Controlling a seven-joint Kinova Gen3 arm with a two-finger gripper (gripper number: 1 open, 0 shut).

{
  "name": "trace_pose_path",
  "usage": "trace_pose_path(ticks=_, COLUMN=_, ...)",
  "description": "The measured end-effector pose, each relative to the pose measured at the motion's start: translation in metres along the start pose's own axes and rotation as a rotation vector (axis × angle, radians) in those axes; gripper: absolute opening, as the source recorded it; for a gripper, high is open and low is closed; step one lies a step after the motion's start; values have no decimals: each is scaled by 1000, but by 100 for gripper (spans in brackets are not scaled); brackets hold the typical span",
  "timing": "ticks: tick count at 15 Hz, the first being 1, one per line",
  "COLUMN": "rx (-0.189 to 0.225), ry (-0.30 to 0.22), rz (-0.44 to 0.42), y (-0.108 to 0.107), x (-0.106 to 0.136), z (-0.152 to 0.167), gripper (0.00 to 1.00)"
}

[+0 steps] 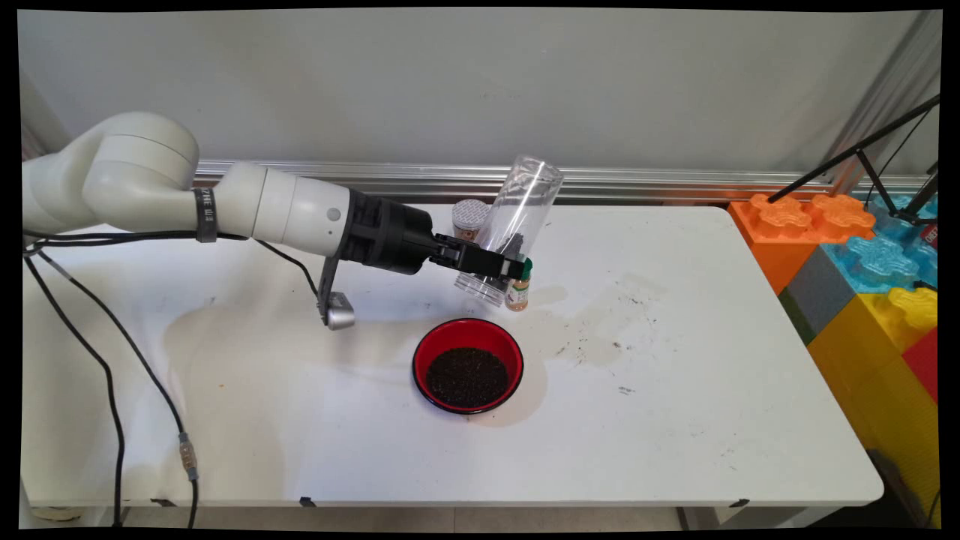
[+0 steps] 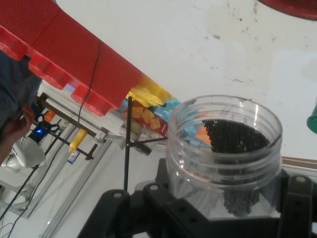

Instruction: Pour the black seasoning powder in the red bowl

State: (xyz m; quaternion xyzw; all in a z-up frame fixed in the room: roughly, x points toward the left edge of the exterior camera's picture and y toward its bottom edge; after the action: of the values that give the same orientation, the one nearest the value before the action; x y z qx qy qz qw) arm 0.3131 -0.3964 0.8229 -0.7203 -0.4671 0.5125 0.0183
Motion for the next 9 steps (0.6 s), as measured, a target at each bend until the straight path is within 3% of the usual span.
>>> trace_pose_path(ticks=9, rx=-4, ry=-4, rz=1, y=3, x=3, z=0, gripper=0)
